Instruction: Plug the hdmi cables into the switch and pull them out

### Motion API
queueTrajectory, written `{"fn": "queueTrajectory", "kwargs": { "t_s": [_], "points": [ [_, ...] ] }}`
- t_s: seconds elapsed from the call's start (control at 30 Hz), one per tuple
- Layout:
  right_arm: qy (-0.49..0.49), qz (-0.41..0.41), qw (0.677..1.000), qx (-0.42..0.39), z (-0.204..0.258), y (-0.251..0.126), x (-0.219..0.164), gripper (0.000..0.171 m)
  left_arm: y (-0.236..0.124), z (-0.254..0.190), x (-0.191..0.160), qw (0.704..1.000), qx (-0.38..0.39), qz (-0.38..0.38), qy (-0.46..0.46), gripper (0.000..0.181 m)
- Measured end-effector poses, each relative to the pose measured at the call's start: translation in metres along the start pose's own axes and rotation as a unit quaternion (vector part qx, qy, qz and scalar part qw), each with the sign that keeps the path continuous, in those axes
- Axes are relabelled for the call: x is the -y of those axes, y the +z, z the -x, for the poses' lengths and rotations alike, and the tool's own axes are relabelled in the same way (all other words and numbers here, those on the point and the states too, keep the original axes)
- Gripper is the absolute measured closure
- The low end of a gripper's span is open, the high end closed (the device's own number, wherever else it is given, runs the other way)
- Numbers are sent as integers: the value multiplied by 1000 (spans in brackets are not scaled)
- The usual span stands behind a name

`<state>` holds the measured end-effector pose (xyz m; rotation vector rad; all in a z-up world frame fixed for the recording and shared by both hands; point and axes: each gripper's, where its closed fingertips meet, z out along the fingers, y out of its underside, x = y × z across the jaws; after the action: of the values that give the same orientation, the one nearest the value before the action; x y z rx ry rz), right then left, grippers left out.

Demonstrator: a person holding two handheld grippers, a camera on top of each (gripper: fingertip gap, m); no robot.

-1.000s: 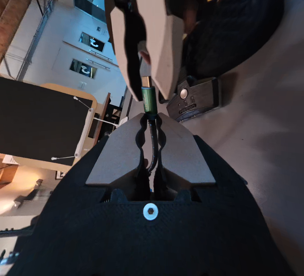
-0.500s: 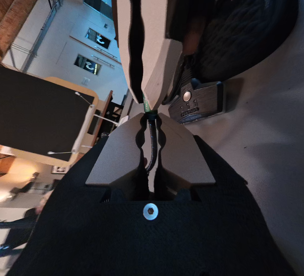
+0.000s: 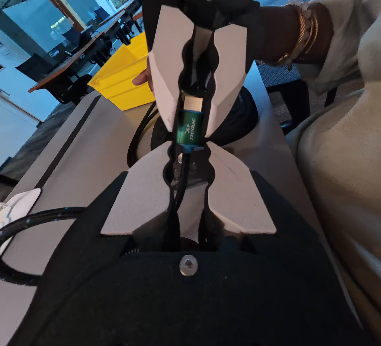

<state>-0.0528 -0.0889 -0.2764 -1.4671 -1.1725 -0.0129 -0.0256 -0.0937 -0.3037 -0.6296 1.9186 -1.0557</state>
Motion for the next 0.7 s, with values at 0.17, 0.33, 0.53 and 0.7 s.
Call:
{"fn": "queueTrajectory", "kwargs": {
  "t_s": [0.17,0.33,0.53,0.7],
  "points": [
    [22,-12,1000,5,1,-6,-5,150,7,-1,3,999,9,-36,-15,160],
    [34,-16,999,0,0,-9,-9,150,7,-2,8,998,8,-56,-28,157],
    [33,-13,999,5,3,-8,-10,150,10,-3,3,999,9,-42,-19,159],
    [30,16,999,-5,0,-7,-19,150,13,4,-5,998,43,25,34,161]
  ]
}}
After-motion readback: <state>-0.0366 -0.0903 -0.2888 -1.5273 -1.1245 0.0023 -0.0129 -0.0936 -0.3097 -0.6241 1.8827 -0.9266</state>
